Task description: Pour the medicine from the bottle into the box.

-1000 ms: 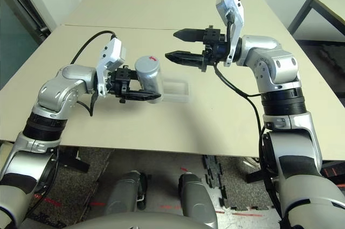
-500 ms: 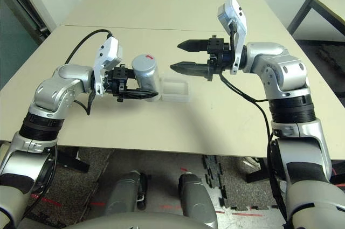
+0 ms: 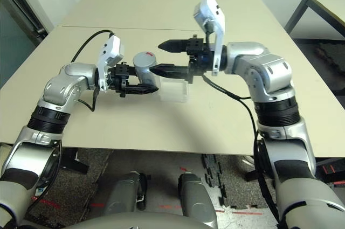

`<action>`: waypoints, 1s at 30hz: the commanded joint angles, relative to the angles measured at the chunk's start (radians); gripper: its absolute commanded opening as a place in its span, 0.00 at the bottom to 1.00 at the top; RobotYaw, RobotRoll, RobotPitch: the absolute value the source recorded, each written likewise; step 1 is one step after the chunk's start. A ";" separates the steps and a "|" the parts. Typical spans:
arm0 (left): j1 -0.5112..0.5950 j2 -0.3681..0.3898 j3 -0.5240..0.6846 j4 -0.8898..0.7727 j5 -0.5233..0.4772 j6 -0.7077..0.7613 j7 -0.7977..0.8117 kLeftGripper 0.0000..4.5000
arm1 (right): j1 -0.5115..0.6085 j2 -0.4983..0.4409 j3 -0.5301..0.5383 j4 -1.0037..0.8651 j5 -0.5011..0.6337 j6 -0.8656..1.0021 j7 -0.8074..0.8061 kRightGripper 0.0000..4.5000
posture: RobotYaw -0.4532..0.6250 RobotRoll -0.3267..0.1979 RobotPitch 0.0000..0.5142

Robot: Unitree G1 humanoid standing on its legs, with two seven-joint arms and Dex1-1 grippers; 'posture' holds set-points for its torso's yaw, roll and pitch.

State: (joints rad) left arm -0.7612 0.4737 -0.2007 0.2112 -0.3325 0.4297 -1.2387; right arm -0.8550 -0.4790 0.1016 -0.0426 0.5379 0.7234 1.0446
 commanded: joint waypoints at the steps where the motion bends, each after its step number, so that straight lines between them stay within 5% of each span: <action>1: -0.009 -0.004 -0.012 0.007 0.013 -0.016 -0.012 0.56 | -0.010 0.009 0.022 0.010 -0.022 -0.021 -0.005 1.00 | 0.48 0.62 0.18; 18: 0.011 -0.015 -0.022 -0.022 0.013 -0.009 -0.011 0.56 | -0.059 0.046 0.070 0.106 -0.122 -0.097 -0.006 1.00 | 0.48 0.62 0.18; 30: 0.032 -0.006 -0.013 -0.037 0.007 0.004 0.001 0.56 | 0.005 -0.027 0.010 0.062 -0.100 -0.064 -0.026 1.00 | 0.48 0.62 0.18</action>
State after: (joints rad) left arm -0.7355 0.4571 -0.2123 0.2066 -0.3242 0.4344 -1.2245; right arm -0.8639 -0.4781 0.1607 0.0211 0.4412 0.6464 1.0414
